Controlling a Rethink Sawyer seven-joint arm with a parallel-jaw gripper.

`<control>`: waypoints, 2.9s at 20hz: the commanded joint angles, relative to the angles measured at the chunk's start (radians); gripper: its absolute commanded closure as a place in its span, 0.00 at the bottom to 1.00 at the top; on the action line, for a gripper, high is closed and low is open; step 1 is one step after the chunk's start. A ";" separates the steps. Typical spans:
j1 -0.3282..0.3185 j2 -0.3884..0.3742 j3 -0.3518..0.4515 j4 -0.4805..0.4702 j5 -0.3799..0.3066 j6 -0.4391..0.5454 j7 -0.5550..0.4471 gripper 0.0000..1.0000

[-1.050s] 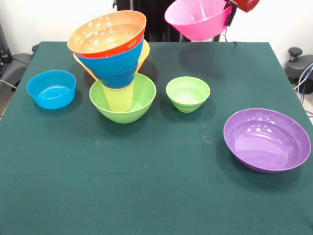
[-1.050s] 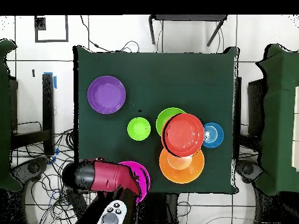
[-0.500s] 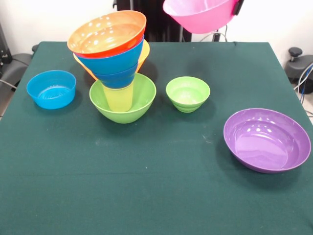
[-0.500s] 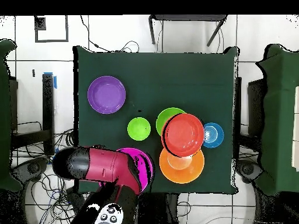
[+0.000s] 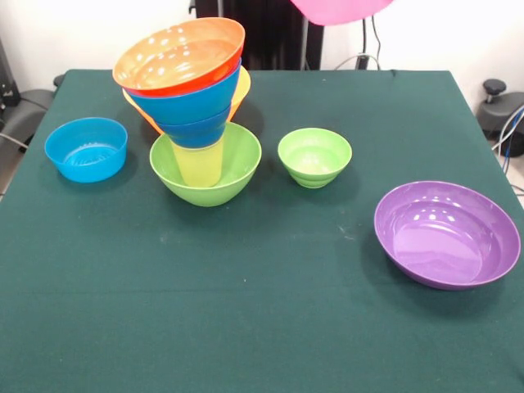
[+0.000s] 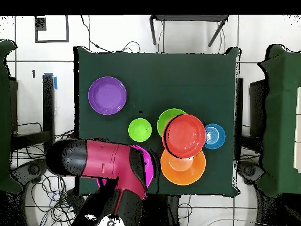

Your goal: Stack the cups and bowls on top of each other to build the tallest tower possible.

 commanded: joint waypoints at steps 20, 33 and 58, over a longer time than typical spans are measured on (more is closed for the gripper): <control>-0.255 -0.078 0.136 -0.093 -0.221 0.055 -0.226 1.00; -0.388 -0.040 0.260 -0.032 -0.294 -0.136 -0.252 1.00; -0.530 -0.009 0.429 -0.034 -0.445 -0.207 -0.226 1.00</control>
